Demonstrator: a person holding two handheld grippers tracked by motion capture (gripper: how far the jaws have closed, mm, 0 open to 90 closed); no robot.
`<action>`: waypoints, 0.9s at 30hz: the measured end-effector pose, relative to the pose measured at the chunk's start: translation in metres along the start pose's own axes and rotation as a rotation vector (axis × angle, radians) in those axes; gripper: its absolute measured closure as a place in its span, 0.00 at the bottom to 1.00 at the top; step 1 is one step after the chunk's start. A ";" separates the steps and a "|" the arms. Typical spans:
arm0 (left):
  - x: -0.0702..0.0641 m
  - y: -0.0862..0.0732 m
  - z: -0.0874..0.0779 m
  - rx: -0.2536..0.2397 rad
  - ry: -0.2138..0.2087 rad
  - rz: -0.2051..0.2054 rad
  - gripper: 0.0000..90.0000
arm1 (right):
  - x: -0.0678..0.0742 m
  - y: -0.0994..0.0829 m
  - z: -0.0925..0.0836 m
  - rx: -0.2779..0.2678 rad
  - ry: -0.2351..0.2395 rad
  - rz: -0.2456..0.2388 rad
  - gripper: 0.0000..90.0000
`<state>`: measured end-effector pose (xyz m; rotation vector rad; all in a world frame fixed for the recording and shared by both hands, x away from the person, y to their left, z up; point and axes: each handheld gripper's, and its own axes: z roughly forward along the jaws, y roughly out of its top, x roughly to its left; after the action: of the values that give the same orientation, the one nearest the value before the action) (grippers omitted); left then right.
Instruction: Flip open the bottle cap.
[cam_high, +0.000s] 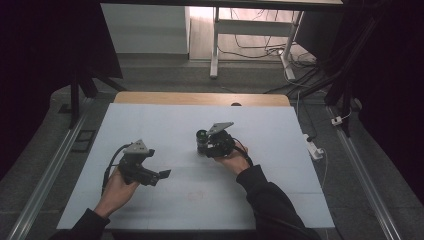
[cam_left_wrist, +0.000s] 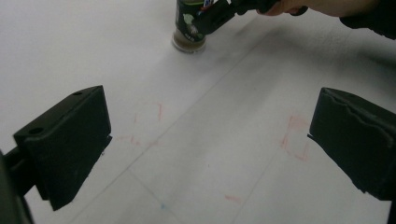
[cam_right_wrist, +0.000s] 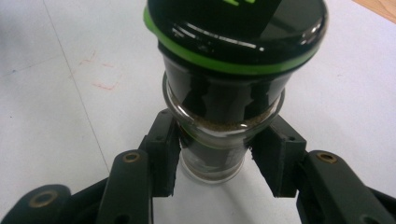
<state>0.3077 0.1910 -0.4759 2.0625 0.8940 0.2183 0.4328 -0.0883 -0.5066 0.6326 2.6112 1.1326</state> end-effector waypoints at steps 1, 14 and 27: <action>0.000 0.002 0.003 0.000 0.000 0.010 0.00 | 0.000 0.000 0.000 0.000 0.000 -0.001 0.59; 0.002 0.028 0.028 -0.010 -0.027 0.048 0.00 | 0.000 0.000 0.000 0.001 0.000 -0.003 0.59; 0.006 0.047 0.056 0.001 -0.032 0.081 0.00 | 0.000 0.000 0.000 -0.001 0.001 -0.002 0.59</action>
<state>0.3614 0.1411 -0.4752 2.0990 0.7923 0.2281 0.4329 -0.0885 -0.5066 0.6289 2.6120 1.1334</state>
